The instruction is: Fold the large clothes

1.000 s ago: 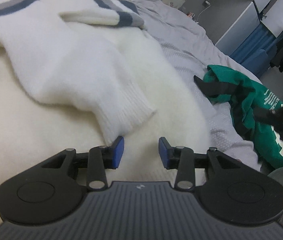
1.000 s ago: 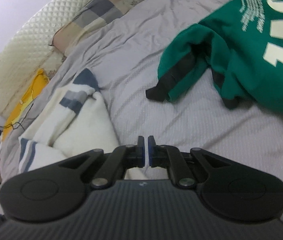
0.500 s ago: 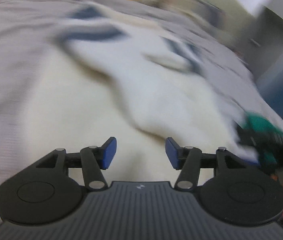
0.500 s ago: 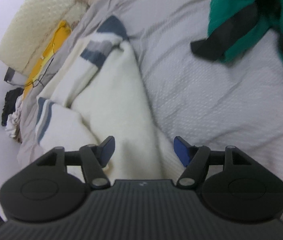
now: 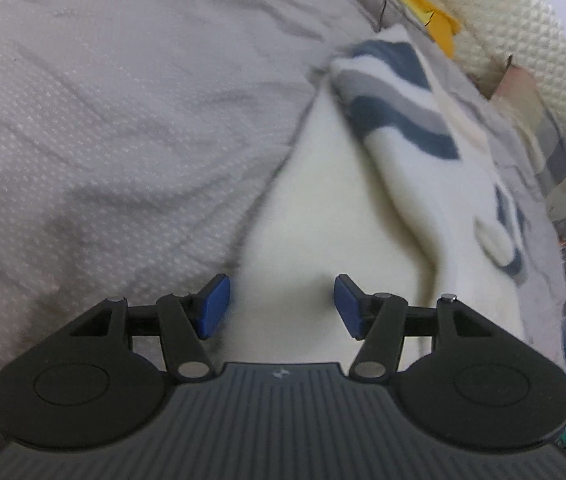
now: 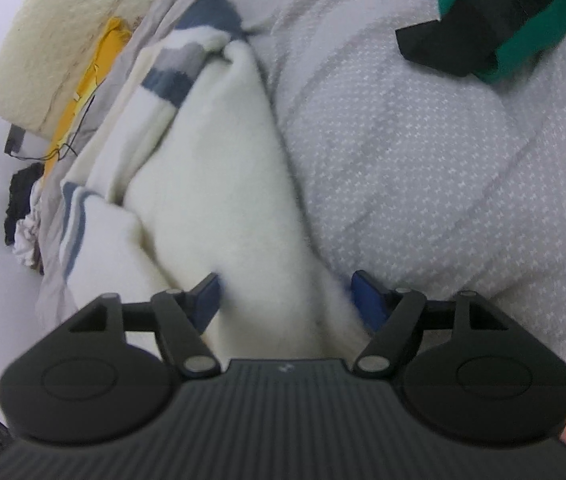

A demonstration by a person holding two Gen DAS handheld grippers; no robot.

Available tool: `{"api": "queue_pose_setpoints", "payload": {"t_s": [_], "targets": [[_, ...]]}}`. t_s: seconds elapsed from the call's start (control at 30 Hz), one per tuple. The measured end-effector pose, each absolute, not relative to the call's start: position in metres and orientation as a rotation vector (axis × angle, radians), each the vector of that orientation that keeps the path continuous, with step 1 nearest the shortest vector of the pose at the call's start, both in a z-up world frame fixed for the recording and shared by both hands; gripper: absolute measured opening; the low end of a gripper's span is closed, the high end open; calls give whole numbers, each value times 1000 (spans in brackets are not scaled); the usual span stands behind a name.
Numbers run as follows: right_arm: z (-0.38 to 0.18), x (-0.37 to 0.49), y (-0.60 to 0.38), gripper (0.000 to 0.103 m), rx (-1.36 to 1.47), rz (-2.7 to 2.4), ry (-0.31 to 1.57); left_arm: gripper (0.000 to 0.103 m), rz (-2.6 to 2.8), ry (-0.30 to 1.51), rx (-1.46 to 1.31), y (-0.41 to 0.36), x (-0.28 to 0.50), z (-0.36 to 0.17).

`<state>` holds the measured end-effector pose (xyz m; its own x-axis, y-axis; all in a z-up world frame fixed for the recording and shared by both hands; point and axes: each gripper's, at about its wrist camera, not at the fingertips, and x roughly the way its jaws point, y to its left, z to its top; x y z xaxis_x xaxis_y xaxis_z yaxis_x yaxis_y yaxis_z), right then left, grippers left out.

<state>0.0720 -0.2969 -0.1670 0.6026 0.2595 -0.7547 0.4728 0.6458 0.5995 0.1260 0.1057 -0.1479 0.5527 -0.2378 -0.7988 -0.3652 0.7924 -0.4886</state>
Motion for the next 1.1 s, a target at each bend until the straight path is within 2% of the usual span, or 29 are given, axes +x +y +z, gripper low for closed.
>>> {"api": "queue_pose_setpoints", "payload": {"t_s": [0.23,0.4,0.5,0.63,0.73,0.77,0.83,0.87,0.9,0.97,1.1], "targets": [[-170,68,-291,75,984,-38,966,66,-6,1037,-753,105,122,-161],[-151,56,-282,76,1067,179,845,66,-262,944,-829,93,107,-147],[-143,50,-277,76,1044,208,813,66,-272,987,-845,91,103,-151],[-159,55,-276,75,1024,103,934,66,-185,1141,-790,82,104,-166],[-175,63,-272,73,1009,34,1033,65,-196,1175,-726,75,100,-164],[-176,65,-269,67,989,31,1045,65,-204,1174,-707,71,99,-162],[-176,63,-263,52,960,54,1055,55,-225,1171,-676,67,100,-158],[-174,62,-261,36,962,73,1054,39,-229,1173,-669,64,103,-157],[-171,58,-262,29,966,82,1034,28,-226,1165,-667,65,101,-154],[-158,50,-264,22,963,103,975,19,-247,1126,-678,70,98,-145],[-138,27,-282,18,1077,181,829,16,-297,1022,-697,84,80,-119]]}}
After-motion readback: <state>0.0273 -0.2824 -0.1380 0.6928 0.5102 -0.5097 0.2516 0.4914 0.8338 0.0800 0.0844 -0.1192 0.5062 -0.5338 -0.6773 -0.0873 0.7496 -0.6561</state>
